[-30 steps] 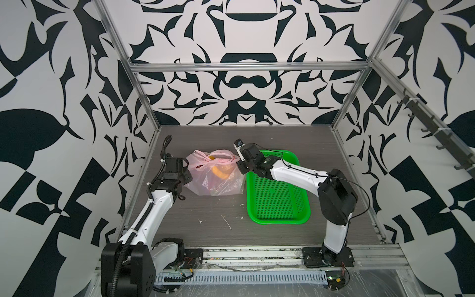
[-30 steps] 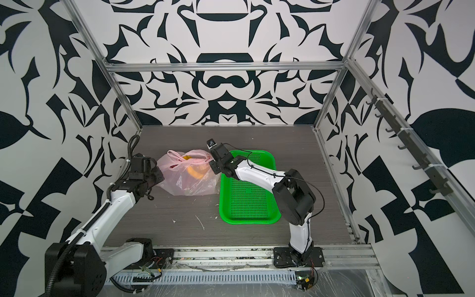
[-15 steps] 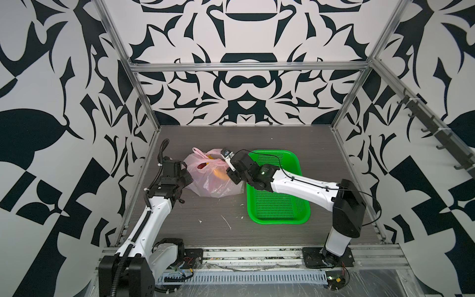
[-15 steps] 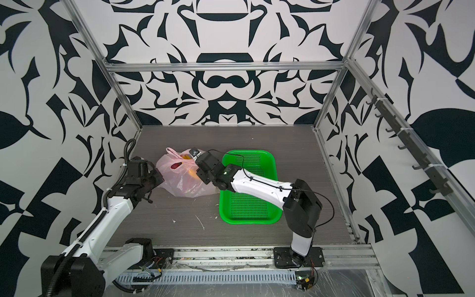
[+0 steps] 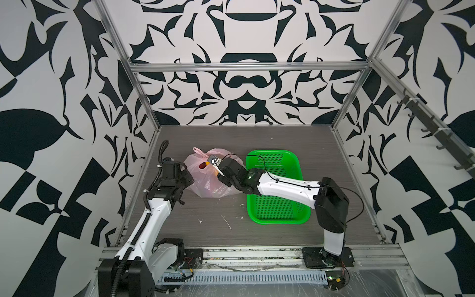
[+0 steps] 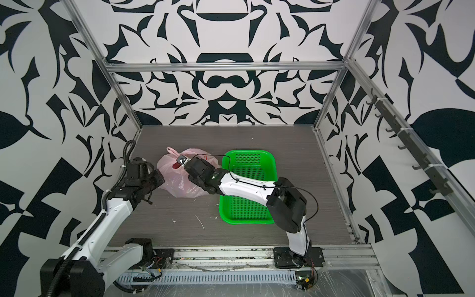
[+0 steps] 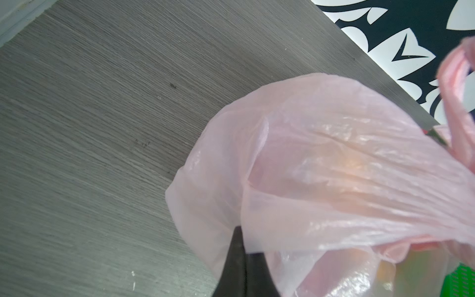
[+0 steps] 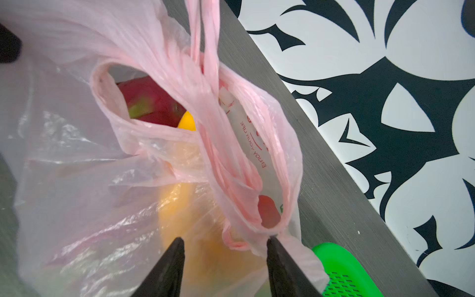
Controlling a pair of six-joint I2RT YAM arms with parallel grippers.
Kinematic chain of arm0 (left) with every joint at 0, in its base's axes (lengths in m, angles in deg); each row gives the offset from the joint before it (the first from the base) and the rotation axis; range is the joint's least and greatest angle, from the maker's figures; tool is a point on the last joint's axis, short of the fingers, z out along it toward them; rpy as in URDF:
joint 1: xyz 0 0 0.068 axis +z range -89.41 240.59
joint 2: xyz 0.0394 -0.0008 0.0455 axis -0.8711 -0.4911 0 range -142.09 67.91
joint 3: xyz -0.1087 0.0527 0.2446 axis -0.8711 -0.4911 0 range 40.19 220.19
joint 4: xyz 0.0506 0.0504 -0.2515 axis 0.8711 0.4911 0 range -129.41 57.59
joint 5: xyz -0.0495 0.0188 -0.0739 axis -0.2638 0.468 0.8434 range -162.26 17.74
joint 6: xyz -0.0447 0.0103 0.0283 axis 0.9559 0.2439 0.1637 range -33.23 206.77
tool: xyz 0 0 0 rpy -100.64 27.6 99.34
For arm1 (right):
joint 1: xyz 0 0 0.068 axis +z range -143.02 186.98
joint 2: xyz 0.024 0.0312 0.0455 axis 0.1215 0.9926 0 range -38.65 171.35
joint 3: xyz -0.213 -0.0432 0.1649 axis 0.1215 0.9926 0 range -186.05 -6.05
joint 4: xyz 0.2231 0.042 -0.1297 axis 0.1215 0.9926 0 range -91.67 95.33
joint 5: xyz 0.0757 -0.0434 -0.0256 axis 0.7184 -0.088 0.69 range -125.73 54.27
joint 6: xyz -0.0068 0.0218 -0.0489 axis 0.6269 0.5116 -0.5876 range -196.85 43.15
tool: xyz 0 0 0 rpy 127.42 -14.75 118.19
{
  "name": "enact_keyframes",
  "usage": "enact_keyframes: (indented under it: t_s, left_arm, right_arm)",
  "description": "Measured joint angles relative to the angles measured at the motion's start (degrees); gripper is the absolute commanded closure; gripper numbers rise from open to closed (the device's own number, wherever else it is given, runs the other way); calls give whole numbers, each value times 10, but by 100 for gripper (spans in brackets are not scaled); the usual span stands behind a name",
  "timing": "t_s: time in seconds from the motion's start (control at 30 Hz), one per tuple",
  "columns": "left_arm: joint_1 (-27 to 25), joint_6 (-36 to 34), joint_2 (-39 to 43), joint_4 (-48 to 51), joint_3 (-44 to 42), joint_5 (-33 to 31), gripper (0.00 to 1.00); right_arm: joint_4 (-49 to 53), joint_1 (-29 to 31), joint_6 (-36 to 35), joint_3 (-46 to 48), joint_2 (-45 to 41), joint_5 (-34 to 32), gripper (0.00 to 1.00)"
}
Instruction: Untie the knot of the plastic bag and take out the fruit
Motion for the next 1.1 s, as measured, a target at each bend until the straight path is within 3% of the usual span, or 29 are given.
enact_keyframes:
  t_s: [0.07,0.2,0.3,0.7,0.8,0.93,1.1]
  left_arm:
    - [0,0,0,0,0,0,100]
    - [0,0,0,0,0,-1,100]
    - [0,0,0,0,0,-2,100]
    - [5,-5,-14,0,0,-14,100]
    - [6,-5,-14,0,0,-13,100]
    - [7,-6,-14,0,0,-6,100]
    - [7,-12,-17,0,0,0,100]
  right_arm:
    - [-13,0,-12,-9,20,-9,51]
    - [-38,0,-30,-23,49,-35,74]
    - [-45,0,-30,-23,49,-52,82]
    - [-57,-11,16,76,-63,-33,93]
    - [-59,-24,30,98,-84,-9,89]
    - [-52,-36,35,101,-86,22,64]
    - [-50,-36,14,92,-77,46,43]
